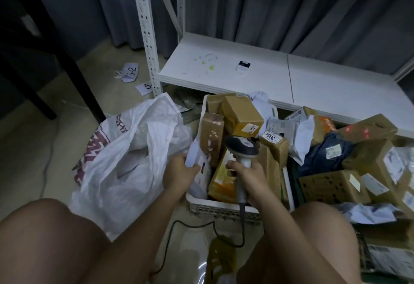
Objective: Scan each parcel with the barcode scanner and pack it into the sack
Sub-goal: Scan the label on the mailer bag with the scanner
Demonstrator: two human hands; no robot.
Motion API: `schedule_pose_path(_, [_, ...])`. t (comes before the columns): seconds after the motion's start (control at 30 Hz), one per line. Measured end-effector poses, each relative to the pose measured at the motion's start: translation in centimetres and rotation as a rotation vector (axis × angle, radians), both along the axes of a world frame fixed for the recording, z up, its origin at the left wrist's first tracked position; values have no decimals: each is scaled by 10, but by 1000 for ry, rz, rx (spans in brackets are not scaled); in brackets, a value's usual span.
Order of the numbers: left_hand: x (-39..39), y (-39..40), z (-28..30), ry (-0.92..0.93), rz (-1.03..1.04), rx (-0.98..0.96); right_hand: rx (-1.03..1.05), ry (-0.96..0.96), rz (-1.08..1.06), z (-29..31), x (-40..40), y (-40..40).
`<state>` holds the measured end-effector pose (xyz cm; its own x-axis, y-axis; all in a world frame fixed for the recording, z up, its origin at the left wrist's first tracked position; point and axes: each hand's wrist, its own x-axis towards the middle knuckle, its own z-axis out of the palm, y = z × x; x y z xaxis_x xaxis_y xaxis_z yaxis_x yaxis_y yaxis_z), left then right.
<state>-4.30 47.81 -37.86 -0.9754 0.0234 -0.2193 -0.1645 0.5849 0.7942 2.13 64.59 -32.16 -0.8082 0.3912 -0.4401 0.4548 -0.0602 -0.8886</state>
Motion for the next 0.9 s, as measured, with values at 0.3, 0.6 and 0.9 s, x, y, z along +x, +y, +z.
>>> schedule_pose_path(0.3, [-10,-70,112,251,114,273,-22,128,-147,34,-17,-27])
schedule_pose_path(0.6, [-8,-103,156,223,-51,218,47,240,-4,82,-19,-64])
schedule_pose_path(0.9, [-1,-91,140,214,-60,359,48,204,-85,78,-2,-63])
